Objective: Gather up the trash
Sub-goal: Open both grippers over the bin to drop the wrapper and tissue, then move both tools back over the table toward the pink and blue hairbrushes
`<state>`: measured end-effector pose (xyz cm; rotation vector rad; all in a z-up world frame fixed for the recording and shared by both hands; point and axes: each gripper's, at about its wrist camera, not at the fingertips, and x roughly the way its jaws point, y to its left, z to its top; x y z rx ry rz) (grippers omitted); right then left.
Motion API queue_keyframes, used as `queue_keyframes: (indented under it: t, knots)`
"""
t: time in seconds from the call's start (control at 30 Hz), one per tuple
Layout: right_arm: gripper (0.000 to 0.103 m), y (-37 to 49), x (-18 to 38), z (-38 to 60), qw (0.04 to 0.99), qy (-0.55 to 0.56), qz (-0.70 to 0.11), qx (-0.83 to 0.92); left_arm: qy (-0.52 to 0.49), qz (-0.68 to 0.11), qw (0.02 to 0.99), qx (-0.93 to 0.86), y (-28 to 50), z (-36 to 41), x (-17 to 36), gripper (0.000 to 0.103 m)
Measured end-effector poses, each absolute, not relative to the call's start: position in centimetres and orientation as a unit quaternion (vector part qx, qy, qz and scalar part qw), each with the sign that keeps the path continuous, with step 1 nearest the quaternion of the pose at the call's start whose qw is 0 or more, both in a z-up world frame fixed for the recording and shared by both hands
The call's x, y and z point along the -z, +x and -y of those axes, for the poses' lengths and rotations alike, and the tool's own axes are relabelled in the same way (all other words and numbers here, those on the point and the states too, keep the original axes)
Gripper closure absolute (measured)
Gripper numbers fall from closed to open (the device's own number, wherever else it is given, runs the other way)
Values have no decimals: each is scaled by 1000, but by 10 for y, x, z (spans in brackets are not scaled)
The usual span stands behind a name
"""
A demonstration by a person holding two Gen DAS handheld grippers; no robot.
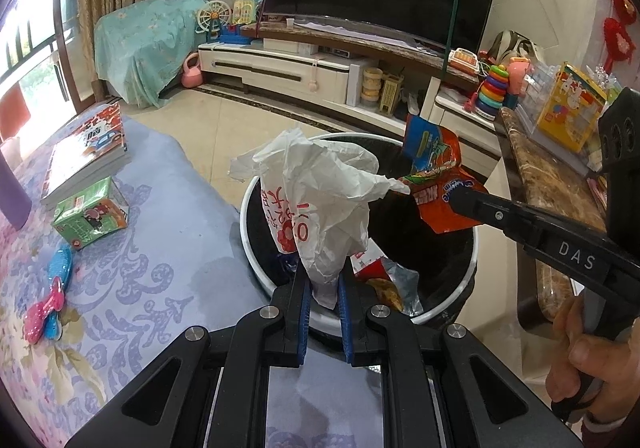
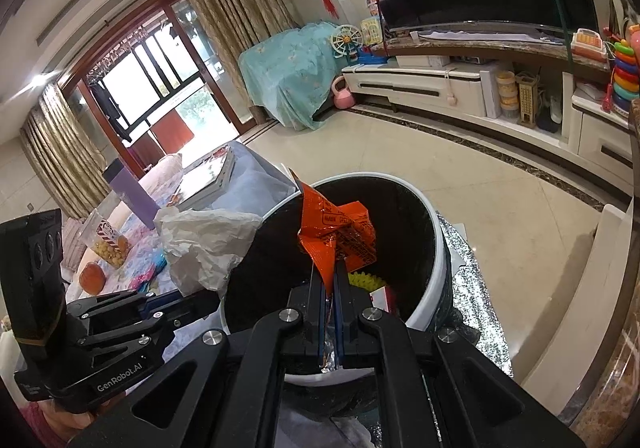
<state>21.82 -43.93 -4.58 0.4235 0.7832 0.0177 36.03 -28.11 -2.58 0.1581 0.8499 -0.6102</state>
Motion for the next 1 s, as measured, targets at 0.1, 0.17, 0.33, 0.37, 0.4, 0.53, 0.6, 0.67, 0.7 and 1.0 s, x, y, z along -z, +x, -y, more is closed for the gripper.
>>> queue_keyframes:
  t: [0.1, 0.17, 0.33, 0.37, 0.4, 0.53, 0.6, 0.67, 0.7, 1.0]
  knots:
    - [98, 220, 45, 438, 901, 204, -382, -7, 73, -408, 863, 290, 363, 283, 27, 91]
    - [95, 221, 44, 439, 901, 202, -385, -3, 71, -409, 862, 291, 365, 284, 27, 89]
    - [89, 222, 42, 443, 900, 204, -386, 4, 63, -408, 864, 288, 366, 281, 25, 67]
    - [76, 221, 41, 444, 900, 205, -385, 6, 62, -407, 865, 287, 365, 280, 25, 65]
    - [69, 221, 40, 444, 901, 206, -383, 6, 60, -406, 866, 286, 363, 278, 24, 65]
    - [37, 213, 34, 441, 906, 208, -369, 9, 52, -403, 869, 283, 353, 262, 24, 56]
    - [20, 211, 32, 439, 906, 213, -366, 6, 43, -403, 871, 276, 346, 249, 26, 53]
    - [14, 207, 31, 434, 907, 221, -360, 2, 27, -407, 872, 271, 339, 233, 29, 53]
    - [13, 205, 30, 430, 906, 226, -358, 0, 20, -409, 872, 267, 335, 226, 30, 53]
    - [9, 200, 33, 387, 897, 237, -372, -40, -33, -417, 882, 215, 304, 149, 38, 50]
